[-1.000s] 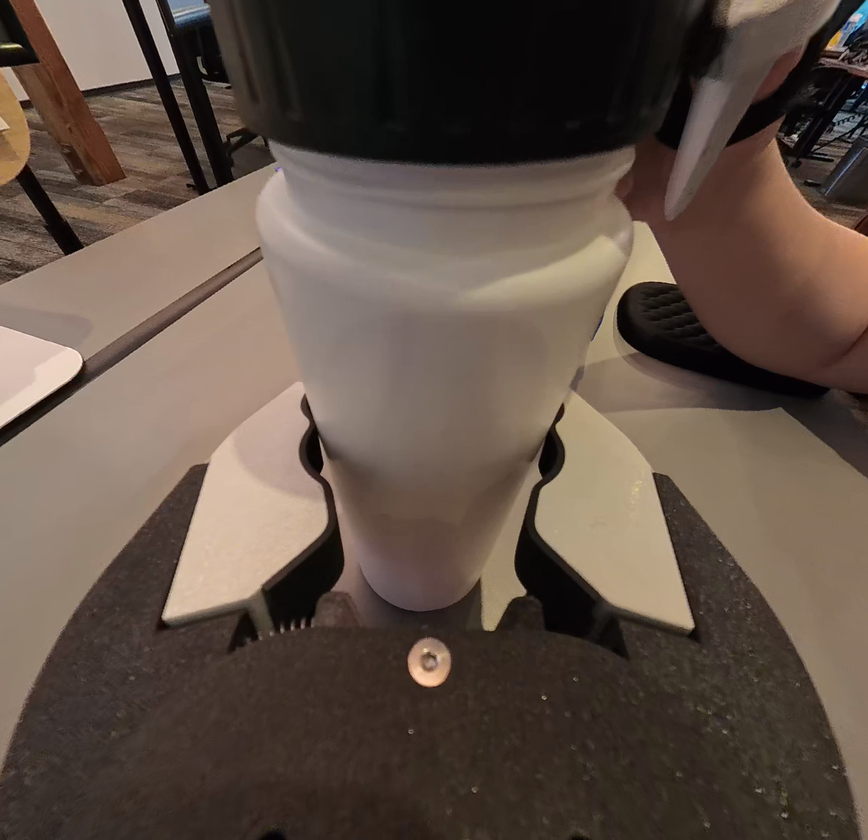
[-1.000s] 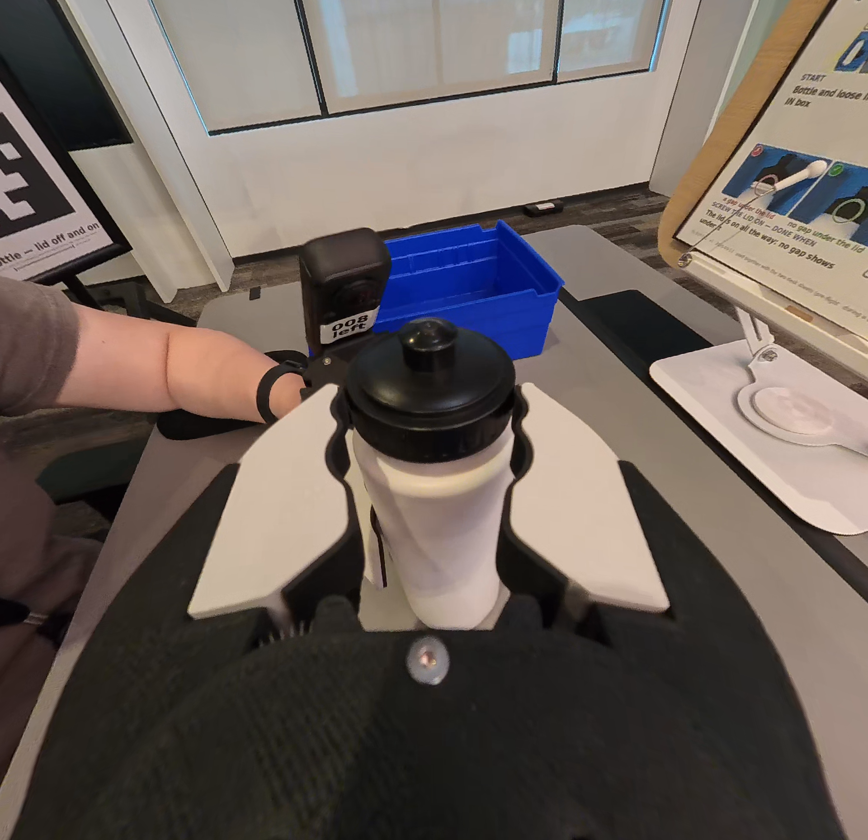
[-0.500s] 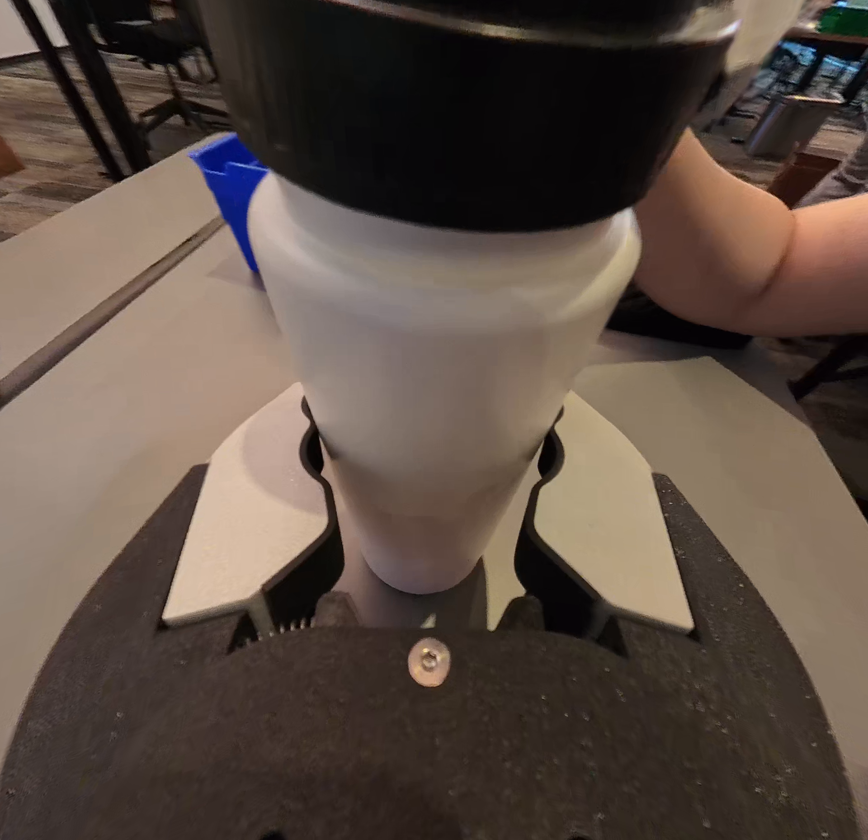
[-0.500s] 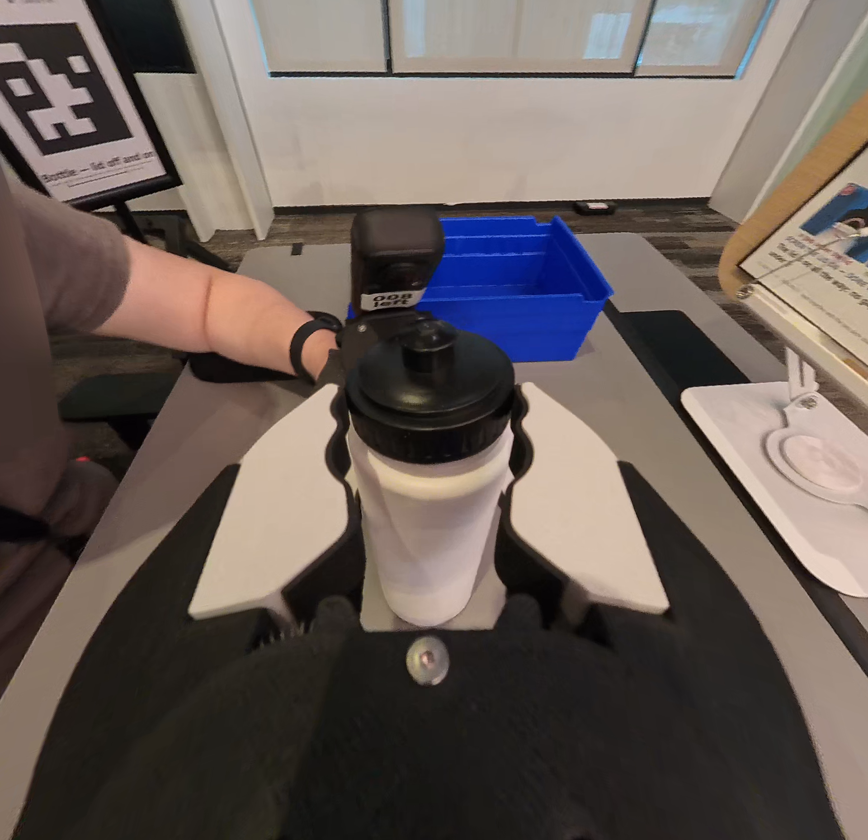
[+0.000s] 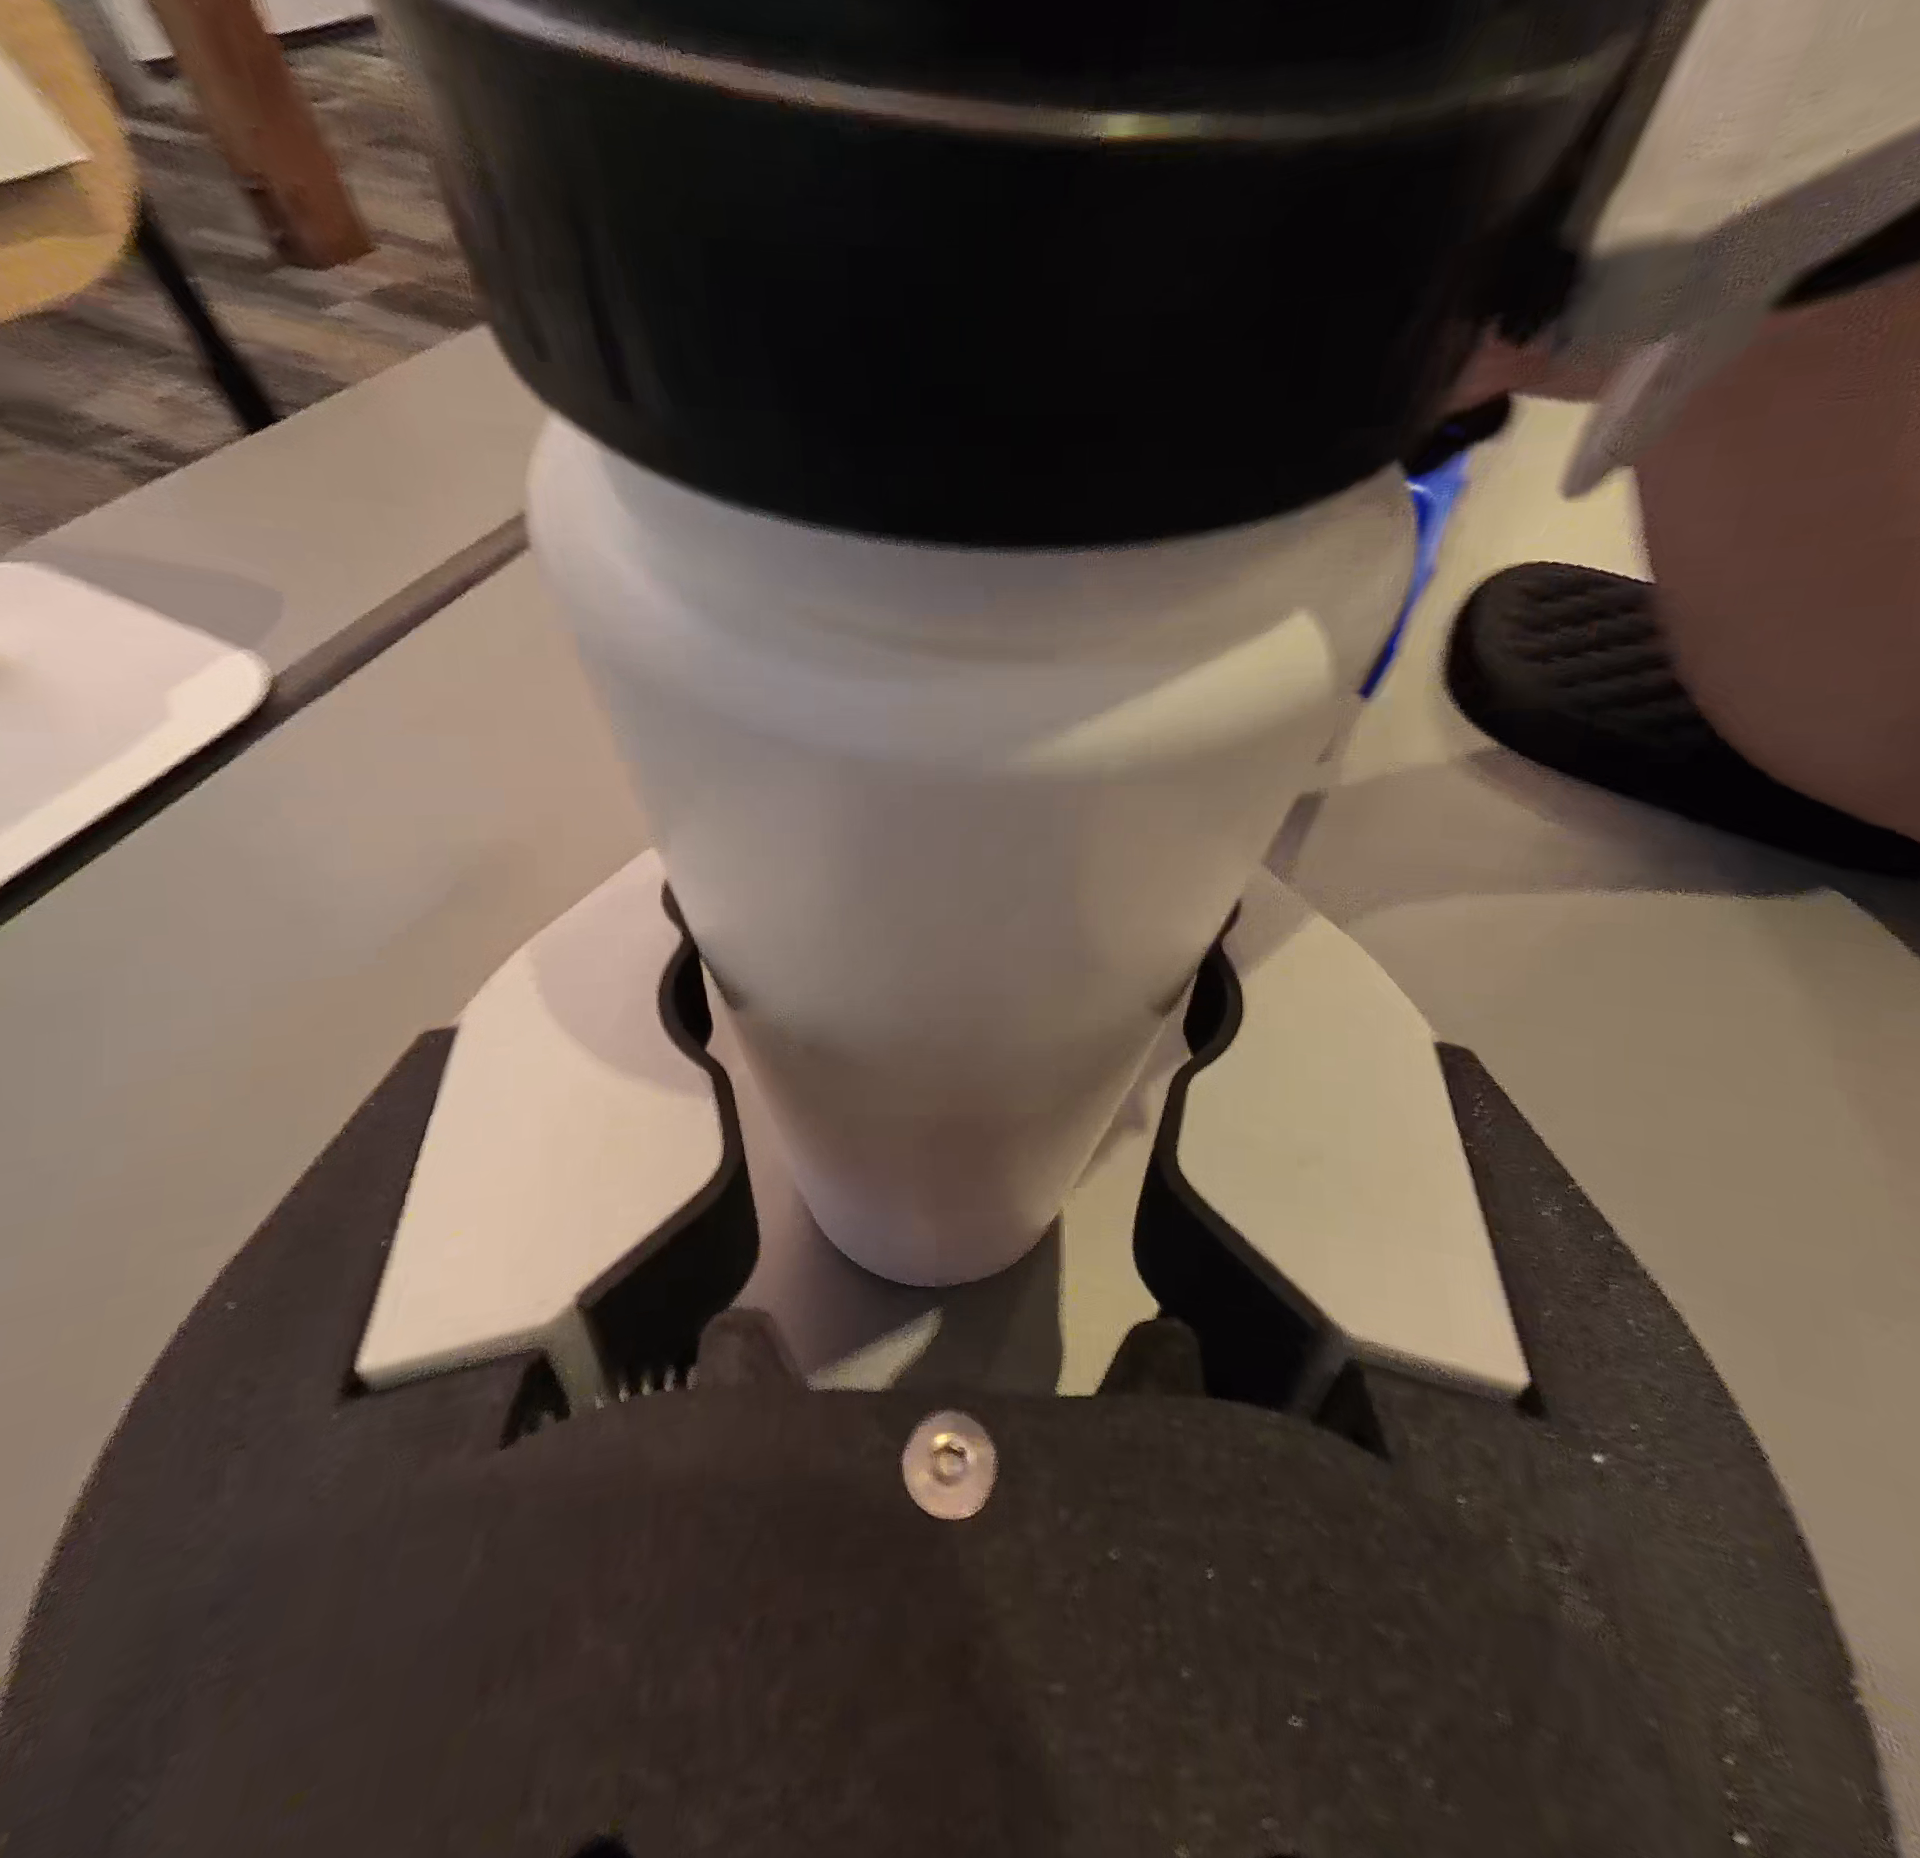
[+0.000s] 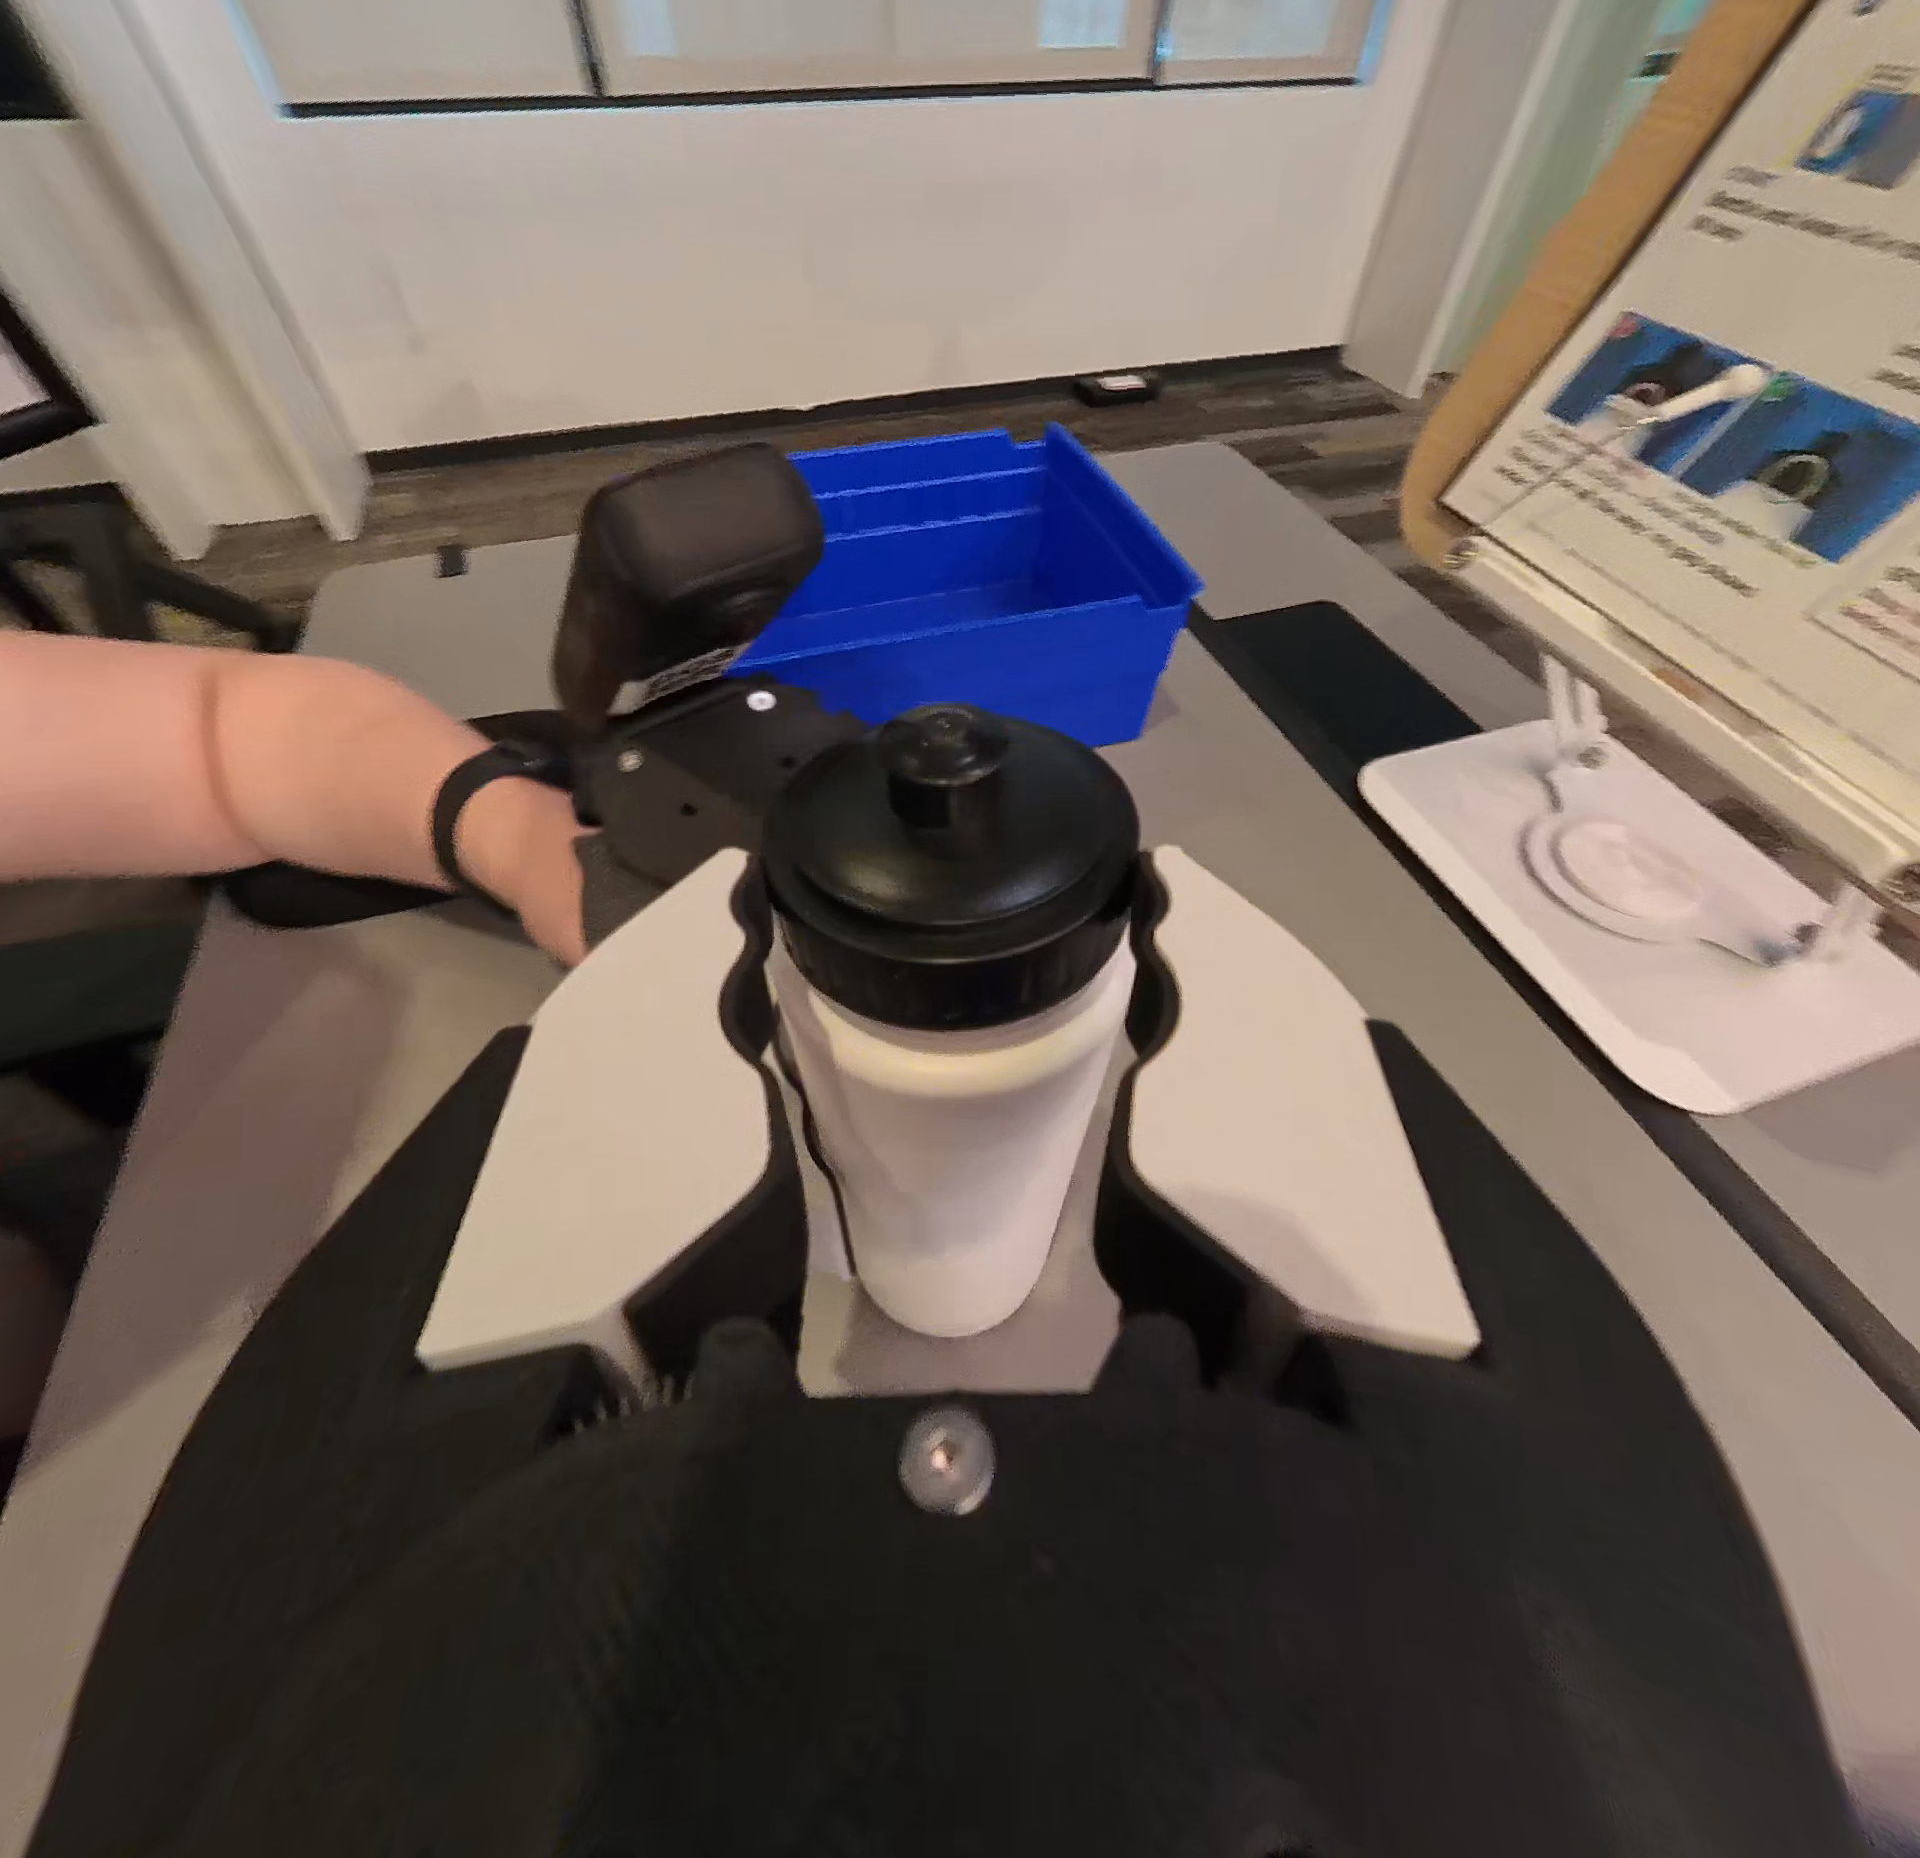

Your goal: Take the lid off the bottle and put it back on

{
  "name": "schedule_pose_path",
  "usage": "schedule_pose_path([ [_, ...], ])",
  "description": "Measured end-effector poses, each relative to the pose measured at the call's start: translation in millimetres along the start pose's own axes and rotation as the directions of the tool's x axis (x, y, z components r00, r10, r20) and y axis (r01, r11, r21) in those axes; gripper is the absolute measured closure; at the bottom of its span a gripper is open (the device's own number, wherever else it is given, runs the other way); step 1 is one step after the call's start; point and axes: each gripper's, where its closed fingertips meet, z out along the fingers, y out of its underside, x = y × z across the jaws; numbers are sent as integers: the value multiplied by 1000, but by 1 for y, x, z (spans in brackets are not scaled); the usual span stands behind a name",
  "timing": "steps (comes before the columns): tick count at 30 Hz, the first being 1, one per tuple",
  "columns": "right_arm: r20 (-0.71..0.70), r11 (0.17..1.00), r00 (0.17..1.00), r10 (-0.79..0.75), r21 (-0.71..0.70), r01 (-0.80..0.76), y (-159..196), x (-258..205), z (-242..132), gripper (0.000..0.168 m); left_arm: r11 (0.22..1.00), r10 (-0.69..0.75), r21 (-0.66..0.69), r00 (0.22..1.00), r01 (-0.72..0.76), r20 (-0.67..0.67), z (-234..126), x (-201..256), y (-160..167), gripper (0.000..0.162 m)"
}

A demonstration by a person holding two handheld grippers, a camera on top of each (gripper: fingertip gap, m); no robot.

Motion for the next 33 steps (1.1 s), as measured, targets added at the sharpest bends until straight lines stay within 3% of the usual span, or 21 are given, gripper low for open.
schedule_pose_path([
  [4, -104, 1000, 994, 27, 9, -27, -1, 2, 5, 100, 1000, -9, -4, 993, 9, 117, -4, -11, 1, 70],
  [17, -251, 999, 968, -21, 39, 32, -3, 4, 10, 100, 999, -37, -28, 986, 42, 165, -7, -17, 4, 72],
  [23, 10, 999, 999, -47, 5, 46, 0, -8, 1, 100, 1000, 25, -14, 998, -26, -65, -6, 4, 3, 72],
  [28, 299, 994, 948, -108, 49, 98, 5, -32, -17, 100, 995, 99, 10, 951, -101, -294, -9, 41, 5, 71],
  [30, 347, 995, 932, -102, 57, 87, 5, -37, -20, 100, 993, 114, 15, 932, -116, -343, -11, 49, 7, 71],
  [33, 294, 996, 952, -82, 42, 73, 4, -30, -17, 100, 996, 86, 5, 945, -88, -314, -10, 45, 5, 71],
])
